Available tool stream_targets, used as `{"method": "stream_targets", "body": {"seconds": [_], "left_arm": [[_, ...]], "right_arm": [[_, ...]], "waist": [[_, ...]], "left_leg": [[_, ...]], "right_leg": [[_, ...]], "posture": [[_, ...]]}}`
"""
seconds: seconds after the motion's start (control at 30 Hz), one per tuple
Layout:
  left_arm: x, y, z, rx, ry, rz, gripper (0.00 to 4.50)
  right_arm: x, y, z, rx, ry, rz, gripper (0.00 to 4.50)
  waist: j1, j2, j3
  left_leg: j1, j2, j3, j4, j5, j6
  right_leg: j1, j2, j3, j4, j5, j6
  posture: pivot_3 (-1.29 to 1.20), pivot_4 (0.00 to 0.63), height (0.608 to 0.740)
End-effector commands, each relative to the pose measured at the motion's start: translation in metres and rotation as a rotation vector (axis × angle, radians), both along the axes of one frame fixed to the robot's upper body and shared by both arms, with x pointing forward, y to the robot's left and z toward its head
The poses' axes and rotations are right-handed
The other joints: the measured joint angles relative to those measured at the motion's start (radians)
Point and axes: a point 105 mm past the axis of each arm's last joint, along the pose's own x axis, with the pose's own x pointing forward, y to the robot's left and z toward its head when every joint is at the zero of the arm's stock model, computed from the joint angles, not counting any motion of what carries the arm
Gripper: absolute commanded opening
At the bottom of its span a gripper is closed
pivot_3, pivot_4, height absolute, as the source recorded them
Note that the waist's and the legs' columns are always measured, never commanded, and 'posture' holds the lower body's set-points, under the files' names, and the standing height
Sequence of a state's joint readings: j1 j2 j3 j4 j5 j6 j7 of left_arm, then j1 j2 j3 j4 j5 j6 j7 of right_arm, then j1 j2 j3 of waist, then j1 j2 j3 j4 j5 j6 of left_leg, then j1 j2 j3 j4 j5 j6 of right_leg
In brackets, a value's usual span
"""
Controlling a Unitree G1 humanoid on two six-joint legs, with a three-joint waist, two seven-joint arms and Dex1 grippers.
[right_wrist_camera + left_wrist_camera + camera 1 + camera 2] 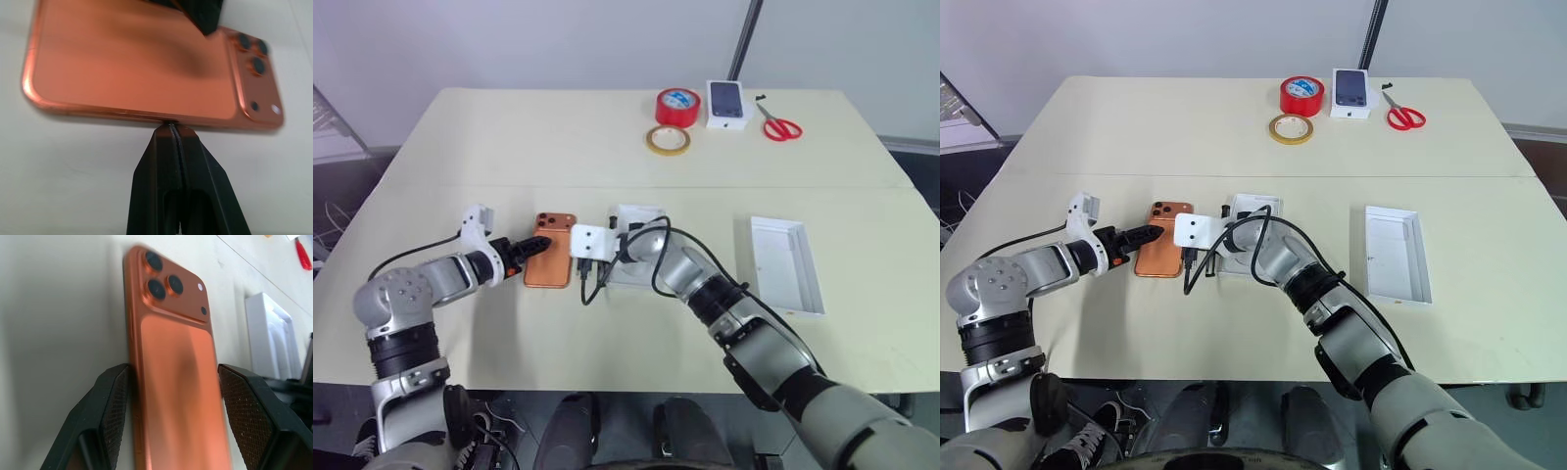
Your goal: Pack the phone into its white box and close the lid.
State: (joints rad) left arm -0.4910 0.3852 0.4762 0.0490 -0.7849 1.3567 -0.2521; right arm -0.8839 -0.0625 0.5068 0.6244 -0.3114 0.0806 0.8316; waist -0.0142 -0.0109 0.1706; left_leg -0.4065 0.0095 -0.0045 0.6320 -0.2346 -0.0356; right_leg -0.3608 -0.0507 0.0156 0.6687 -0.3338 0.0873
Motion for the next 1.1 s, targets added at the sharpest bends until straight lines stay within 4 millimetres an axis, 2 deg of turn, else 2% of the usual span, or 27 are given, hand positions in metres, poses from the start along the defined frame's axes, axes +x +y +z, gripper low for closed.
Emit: {"method": "stream_targets", "body": {"seconds": [0.03,0.1,0.2,0.3,0.57,0.7,0.77,0.8,1.03,1.1], "left_arm": [[-0.013,-0.042,-0.021,-0.061,0.124,-0.153,3.01],[-0.013,-0.047,-0.016,-0.068,0.115,-0.18,3.01],[-0.005,-0.028,-0.011,-0.016,0.083,-0.114,3.01],[-0.006,-0.011,-0.008,-0.017,0.077,-0.078,3.01],[-0.014,0.01,-0.01,-0.04,0.09,-0.057,3.01],[-0.019,0.009,-0.01,-0.06,0.095,-0.075,1.27],[-0.021,0.008,-0.009,-0.067,0.094,-0.082,0.24],[-0.022,0.009,-0.009,-0.075,0.097,-0.079,0.02],[-0.023,0.016,-0.01,-0.1,0.111,-0.056,0.02],[-0.023,0.015,-0.01,-0.137,0.113,-0.043,0.02]], "right_arm": [[-0.013,0.015,-0.004,-0.003,-0.001,0.065,0.05],[-0.013,0.014,-0.004,-0.002,0.004,0.058,0.05],[-0.011,0.009,-0.005,-0.006,-0.001,0.049,0.05],[-0.01,0.005,-0.008,-0.018,-0.012,0.046,0.05],[-0.011,0.006,-0.009,-0.014,-0.014,0.043,0.05],[-0.01,0.007,-0.008,-0.013,-0.019,0.045,0.0],[-0.011,0.007,-0.008,-0.013,-0.018,0.047,0.0],[-0.011,0.007,-0.008,-0.013,-0.018,0.048,0.0],[-0.011,0.007,-0.006,-0.008,-0.029,0.051,0.0],[-0.013,0.01,0.002,0.031,-0.033,0.065,0.0]], "waist": [[0.001,0.0,0.0],[0.0,0.0,0.0],[0.0,0.0,0.0],[-0.005,0.0,0.0],[-0.026,0.0,0.0],[-0.03,-0.001,0.0],[-0.03,-0.002,-0.001],[-0.031,-0.002,0.0],[-0.032,-0.002,0.0],[-0.032,-0.002,0.0]], "left_leg": [[0.0,0.0,0.0,0.0,0.0,0.0],[0.0,0.0,0.0,0.0,0.0,0.0],[0.0,0.0,0.0,0.0,0.0,0.0],[0.0,0.0,0.0,0.0,0.0,0.0],[-0.001,0.001,0.0,-0.003,0.001,-0.001],[-0.001,0.001,0.0,-0.003,0.001,-0.001],[-0.001,0.001,0.0,-0.003,0.001,-0.001],[0.0,0.001,0.0,-0.003,0.001,-0.001],[0.0,0.001,0.0,-0.005,0.001,-0.002],[0.0,0.001,0.0,-0.005,0.001,-0.002]], "right_leg": [[0.0,0.0,0.0,0.0,0.0,0.0],[0.0,0.0,0.0,0.0,0.0,0.0],[0.0,0.0,0.0,0.0,0.0,0.0],[0.0,0.0,0.0,0.0,0.0,0.0],[-0.002,0.001,0.001,-0.001,0.0,0.0],[-0.002,0.001,0.001,-0.001,0.0,0.0],[-0.003,0.001,0.001,-0.001,0.0,0.0],[-0.002,0.001,0.0,-0.001,0.0,0.0],[-0.003,0.002,0.001,-0.001,0.0,0.0],[-0.003,0.002,0.001,-0.001,0.0,0.0]], "posture": [[0.0,0.15,0.74],[0.0,0.15,0.74],[0.0,0.15,0.74],[0.0,0.15,0.74],[0.0,0.15,0.74],[0.0,0.15,0.74],[0.0,0.15,0.74],[0.0,0.15,0.74],[0.0,0.15,0.74],[0.0,0.15,0.74]]}}
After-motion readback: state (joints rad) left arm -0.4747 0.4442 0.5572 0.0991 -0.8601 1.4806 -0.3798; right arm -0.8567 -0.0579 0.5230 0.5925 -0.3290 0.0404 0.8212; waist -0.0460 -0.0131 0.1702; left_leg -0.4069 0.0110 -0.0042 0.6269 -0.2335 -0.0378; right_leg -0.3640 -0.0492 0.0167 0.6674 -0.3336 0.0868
